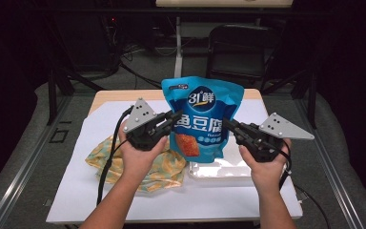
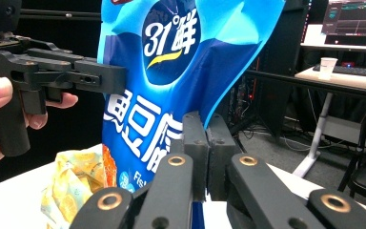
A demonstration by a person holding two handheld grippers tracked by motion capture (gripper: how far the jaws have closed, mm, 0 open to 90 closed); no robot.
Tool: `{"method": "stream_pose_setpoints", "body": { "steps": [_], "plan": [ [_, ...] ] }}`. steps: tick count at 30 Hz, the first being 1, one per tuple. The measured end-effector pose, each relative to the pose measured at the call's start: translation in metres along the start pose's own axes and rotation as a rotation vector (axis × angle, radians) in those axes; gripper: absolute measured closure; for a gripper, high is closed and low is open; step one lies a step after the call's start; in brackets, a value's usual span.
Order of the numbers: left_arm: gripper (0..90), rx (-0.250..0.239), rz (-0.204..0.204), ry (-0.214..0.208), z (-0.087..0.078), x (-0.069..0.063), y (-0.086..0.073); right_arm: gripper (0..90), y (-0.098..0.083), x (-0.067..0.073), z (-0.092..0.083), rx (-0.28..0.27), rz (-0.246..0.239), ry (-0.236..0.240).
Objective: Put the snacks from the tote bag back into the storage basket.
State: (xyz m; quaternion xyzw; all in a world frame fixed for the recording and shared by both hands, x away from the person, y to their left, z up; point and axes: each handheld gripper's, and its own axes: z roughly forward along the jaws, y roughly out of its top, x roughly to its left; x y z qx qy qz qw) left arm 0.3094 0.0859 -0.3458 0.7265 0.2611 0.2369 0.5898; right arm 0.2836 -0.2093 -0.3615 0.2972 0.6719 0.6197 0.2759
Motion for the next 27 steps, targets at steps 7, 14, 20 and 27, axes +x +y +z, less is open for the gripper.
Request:
{"method": "stream_pose_setpoints", "body": {
  "steps": [7,14,20,27],
  "plan": [
    [85.5,0.007,0.002,-0.004,0.009,0.000,0.000,89.6,-0.002,-0.006,-0.001,0.004,0.016,-0.016],
    [85.5,0.013,-0.013,-0.015,0.022,0.001,-0.002,89.5,-0.005,-0.014,-0.002,0.013,0.030,-0.036],
    [85.2,0.021,-0.015,-0.021,0.032,0.000,-0.002,89.3,-0.007,-0.021,-0.004,0.019,0.042,-0.052],
    [84.9,0.040,-0.010,-0.027,0.044,-0.002,-0.002,89.1,-0.011,-0.032,-0.006,0.022,0.072,-0.064]
  ]
}}
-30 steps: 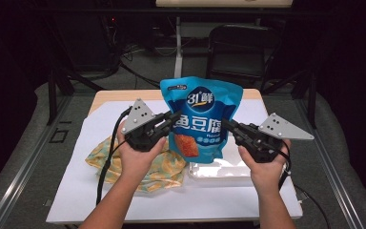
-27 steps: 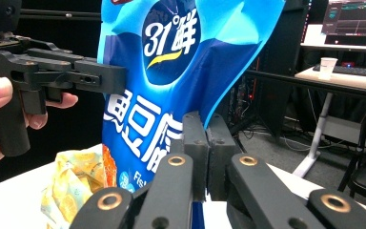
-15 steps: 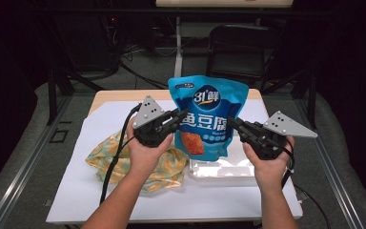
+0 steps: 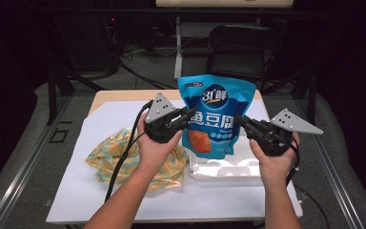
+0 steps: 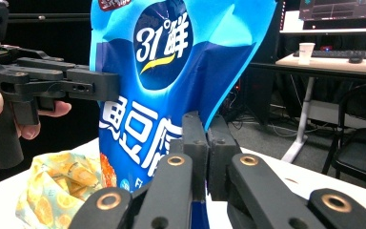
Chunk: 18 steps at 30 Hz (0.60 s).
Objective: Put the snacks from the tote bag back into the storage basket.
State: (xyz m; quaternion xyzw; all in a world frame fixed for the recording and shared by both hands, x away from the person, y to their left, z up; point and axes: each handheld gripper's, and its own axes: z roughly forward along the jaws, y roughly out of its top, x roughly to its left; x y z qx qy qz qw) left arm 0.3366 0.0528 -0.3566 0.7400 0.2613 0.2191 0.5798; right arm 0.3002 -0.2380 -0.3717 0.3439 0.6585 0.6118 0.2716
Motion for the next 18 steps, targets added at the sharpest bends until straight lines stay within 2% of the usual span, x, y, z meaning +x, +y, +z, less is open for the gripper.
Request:
{"method": "stream_pose_setpoints", "body": {
  "steps": [12,18],
  "plan": [
    [84.9,0.032,-0.032,-0.010,0.018,0.006,-0.006,89.1,-0.008,-0.011,0.005,0.031,0.025,-0.022],
    [84.9,0.046,-0.034,-0.015,0.023,0.007,-0.008,89.1,-0.011,-0.016,0.006,0.044,0.035,-0.027]
  ]
}}
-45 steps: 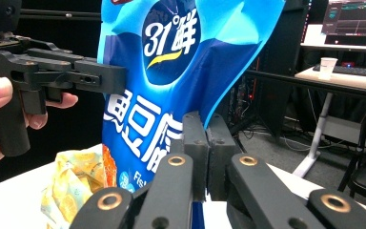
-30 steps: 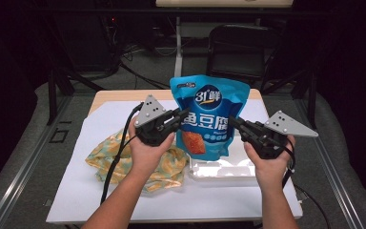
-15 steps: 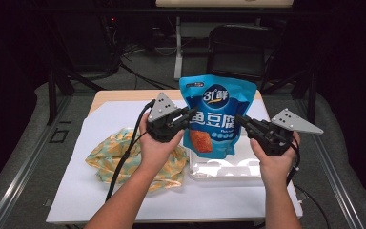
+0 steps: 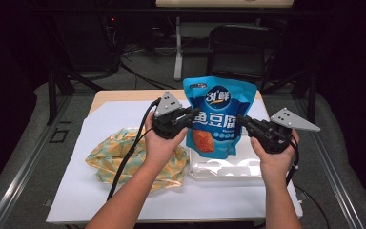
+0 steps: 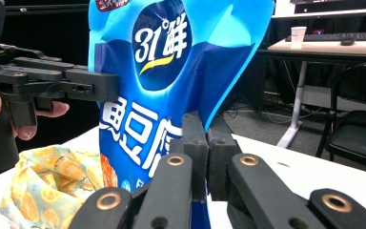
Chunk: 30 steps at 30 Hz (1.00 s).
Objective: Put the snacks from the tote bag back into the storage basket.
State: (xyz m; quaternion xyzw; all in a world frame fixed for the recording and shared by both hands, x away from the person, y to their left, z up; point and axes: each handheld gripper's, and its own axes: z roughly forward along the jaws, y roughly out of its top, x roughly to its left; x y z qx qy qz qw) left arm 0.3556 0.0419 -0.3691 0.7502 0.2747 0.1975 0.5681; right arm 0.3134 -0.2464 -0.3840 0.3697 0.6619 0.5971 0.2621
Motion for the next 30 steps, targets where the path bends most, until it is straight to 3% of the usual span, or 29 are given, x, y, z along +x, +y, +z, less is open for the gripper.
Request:
{"method": "stream_pose_setpoints", "body": {
  "steps": [30],
  "plan": [
    [84.8,0.086,-0.029,-0.006,0.036,0.005,-0.016,88.2,-0.021,-0.028,0.013,0.052,0.071,-0.036]
  ]
}}
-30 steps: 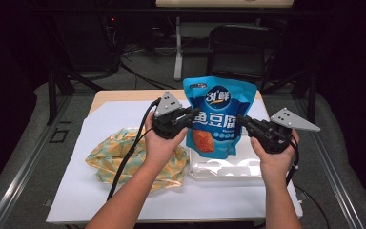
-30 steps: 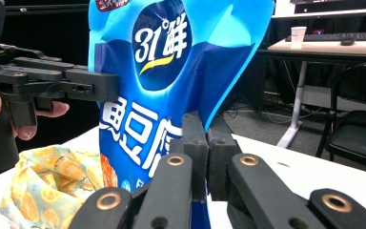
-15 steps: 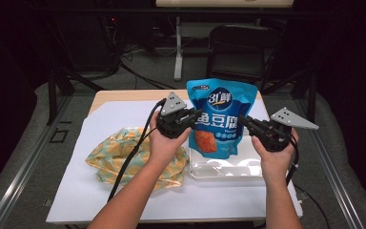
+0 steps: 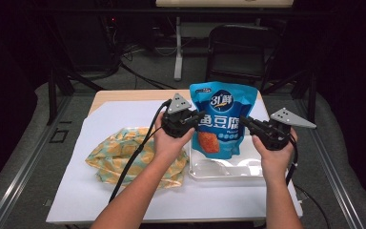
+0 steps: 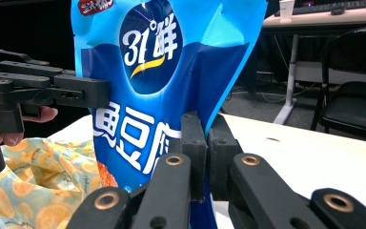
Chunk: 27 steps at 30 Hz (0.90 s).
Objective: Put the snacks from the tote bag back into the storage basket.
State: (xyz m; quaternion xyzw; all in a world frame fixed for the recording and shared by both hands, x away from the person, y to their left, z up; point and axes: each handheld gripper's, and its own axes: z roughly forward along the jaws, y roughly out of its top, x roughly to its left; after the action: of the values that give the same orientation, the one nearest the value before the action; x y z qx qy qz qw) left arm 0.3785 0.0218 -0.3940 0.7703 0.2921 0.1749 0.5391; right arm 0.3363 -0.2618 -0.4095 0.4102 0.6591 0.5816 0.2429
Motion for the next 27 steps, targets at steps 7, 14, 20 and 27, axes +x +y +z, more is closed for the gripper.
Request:
{"method": "stream_pose_setpoints", "body": {
  "steps": [7,14,20,27],
  "plan": [
    [84.8,0.016,-0.017,0.004,0.006,0.003,-0.005,88.1,-0.005,-0.004,0.005,0.022,0.005,-0.004],
    [84.8,0.030,-0.015,0.007,0.012,0.004,-0.009,88.0,-0.009,-0.007,0.008,0.037,0.007,-0.010],
    [84.7,0.048,-0.018,0.010,0.017,0.005,-0.012,87.9,-0.013,-0.011,0.012,0.046,0.017,-0.016],
    [84.7,0.058,-0.032,0.015,0.021,0.008,-0.019,87.9,-0.017,-0.013,0.016,0.062,0.018,-0.020]
  ]
}}
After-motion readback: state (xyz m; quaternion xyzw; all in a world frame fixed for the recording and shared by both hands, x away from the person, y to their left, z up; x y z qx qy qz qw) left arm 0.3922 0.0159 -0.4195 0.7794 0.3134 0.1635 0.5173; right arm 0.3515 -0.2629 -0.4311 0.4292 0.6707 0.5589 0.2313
